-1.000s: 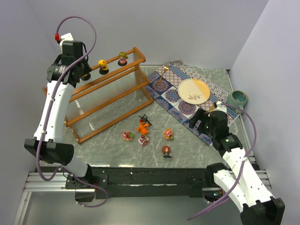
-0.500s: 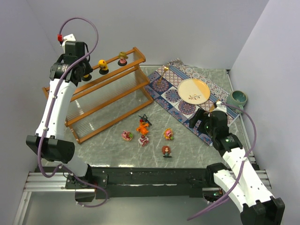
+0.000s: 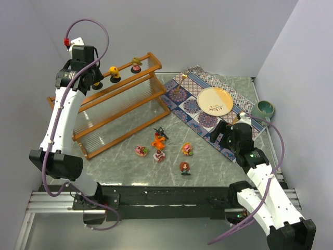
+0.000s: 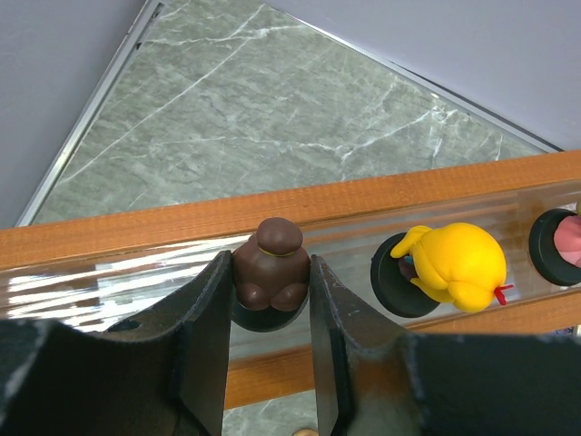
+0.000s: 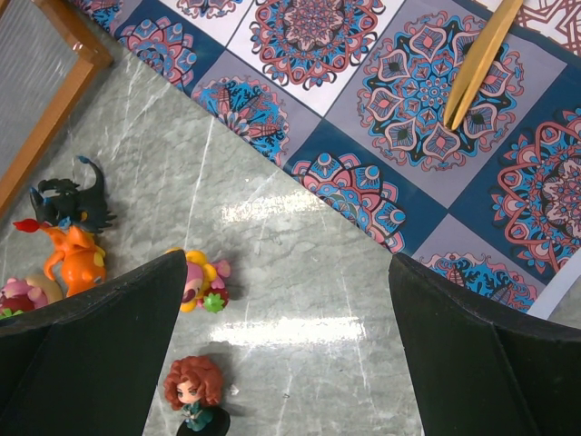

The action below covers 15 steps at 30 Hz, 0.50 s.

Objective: Place and organize the plastic toys onto the shelf

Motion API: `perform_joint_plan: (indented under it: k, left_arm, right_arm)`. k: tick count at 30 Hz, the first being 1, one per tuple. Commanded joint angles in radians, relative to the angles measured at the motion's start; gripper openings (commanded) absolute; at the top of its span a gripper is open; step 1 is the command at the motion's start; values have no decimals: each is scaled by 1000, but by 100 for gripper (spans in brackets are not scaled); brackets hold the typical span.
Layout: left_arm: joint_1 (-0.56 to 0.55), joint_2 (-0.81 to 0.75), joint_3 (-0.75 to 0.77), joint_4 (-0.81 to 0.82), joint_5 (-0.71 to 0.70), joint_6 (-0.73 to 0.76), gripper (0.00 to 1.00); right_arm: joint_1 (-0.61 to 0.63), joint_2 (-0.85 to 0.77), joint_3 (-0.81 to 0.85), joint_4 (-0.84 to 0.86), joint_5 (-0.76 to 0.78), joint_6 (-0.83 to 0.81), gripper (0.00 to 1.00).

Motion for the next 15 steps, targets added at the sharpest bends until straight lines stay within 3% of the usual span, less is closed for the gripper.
perform_joint_plan:
  k: [1, 7, 15]
  left_arm:
    - [2, -3, 21, -22, 43, -18, 17]
    - [0, 0, 38, -42, 49, -21, 18]
    - [-6, 0, 28, -40, 37, -21, 31]
  right_arm:
    - [7, 2, 2, 44, 12, -16, 99]
    - [5, 2, 2, 45, 9, -14, 99]
    - [5, 1, 0, 44, 9, -14, 99]
